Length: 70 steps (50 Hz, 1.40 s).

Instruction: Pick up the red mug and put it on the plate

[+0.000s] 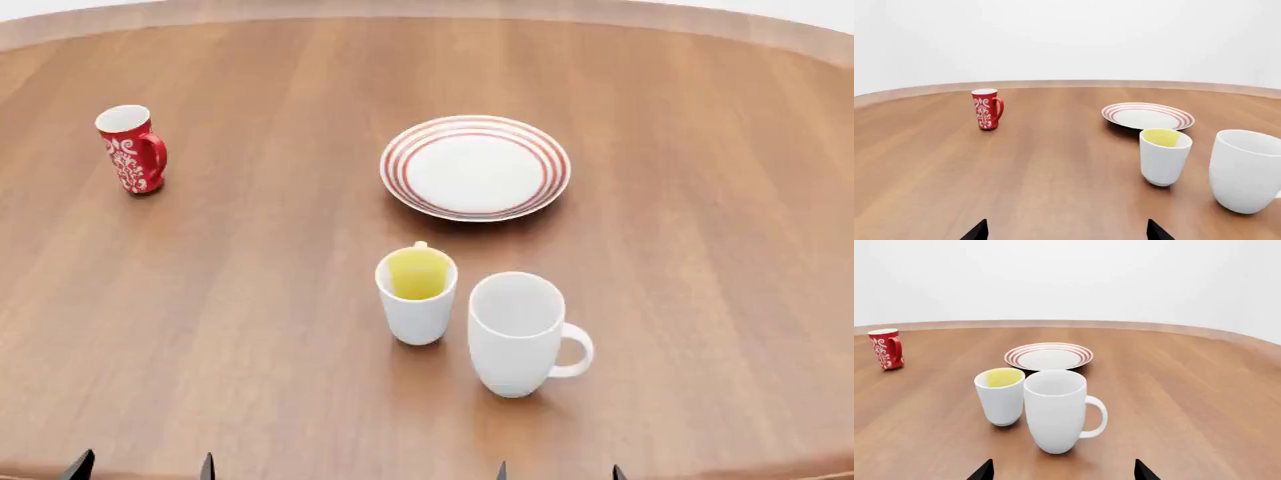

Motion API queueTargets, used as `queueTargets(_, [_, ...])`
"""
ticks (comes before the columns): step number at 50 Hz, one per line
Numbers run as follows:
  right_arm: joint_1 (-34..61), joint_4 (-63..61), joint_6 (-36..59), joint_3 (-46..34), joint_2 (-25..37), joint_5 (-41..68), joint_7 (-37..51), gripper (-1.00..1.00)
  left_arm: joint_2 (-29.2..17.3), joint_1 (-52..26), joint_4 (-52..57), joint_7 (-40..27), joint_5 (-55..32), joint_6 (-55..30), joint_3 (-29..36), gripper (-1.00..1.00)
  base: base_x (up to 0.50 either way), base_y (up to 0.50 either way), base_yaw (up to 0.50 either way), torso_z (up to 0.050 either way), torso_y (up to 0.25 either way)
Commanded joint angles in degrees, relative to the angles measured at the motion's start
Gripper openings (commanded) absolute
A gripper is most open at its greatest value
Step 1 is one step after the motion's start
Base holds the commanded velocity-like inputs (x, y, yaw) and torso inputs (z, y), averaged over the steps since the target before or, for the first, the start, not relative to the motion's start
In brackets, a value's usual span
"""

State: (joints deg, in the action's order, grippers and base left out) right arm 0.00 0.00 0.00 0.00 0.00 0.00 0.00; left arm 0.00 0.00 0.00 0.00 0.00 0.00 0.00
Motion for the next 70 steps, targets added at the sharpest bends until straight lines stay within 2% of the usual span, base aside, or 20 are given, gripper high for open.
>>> queueTargets(1, [0.29,0.85,-0.40,-1.01,0.87,1.02,1.17,1.00,-0.92,-0.11,-0.37,-1.25,-0.79,0.29,0.92,1.00,0.00,0.00,0.00,0.000,0.000])
queueTargets(17, [0.32,-2.00,3.50,-3.80,3.34,2.88,4.17,1.00,-3.27,-0.62,0.54,-4.40,-2.62,-1.04,3.75,1.00,0.00,0.00,0.00,0.000,0.000])
queueTargets(22, [1.78,-18.28,19.57,-4.58,5.40,4.17,4.27,1.00,-4.71,-1.14,13.78,-4.31,-4.36,-13.02,4.25,1.00,0.00,0.00,0.00,0.000,0.000])
queueTargets(26, [5.15,-25.79,29.63,-3.46,6.42,7.16,3.93,1.00,-5.68,-3.29,21.76,-4.27,-6.10,-21.74,4.27,1.00,0.00,0.00,0.00,0.000,0.000])
queueTargets(32, [8.34,-31.75,37.59,-2.18,7.35,9.25,4.57,1.00,-6.36,-5.93,27.53,-4.70,-8.65,-28.40,3.14,1.00,0.00,0.00,0.00,0.000,0.000])
queueTargets(46, [10.14,-33.05,40.15,-0.14,8.55,10.62,5.79,1.00,-7.26,-6.06,26.87,-5.47,-9.47,-27.65,3.47,1.00,0.00,0.00,0.00,0.000,0.000])
queueTargets(48, [11.62,-33.92,40.55,0.75,10.02,5.97,10.21,1.00,-7.40,-5.88,26.80,-5.60,-9.42,-27.32,3.60,1.00,0.00,0.00,0.00,0.000,0.000])
queueTargets(54, [16.03,-34.70,46.84,13.57,11.00,11.20,10.98,1.00,-7.59,-6.27,25.56,-5.86,-9.99,-26.81,3.31,1.00,0.00,0.00,0.00,0.000,0.000])
queueTargets(59, [15.93,-34.59,48.37,19.23,11.69,13.19,10.83,1.00,-7.76,-6.35,24.94,-6.07,-10.21,-26.53,3.53,1.00,0.00,0.00,0.00,0.000,0.000])
queueTargets(70, [15.30,-33.65,48.08,18.57,12.22,13.16,10.77,1.00,-8.14,-6.44,23.75,-6.52,-10.74,-25.73,3.78,1.00,0.05,0.00,0.00,0.000,0.000])
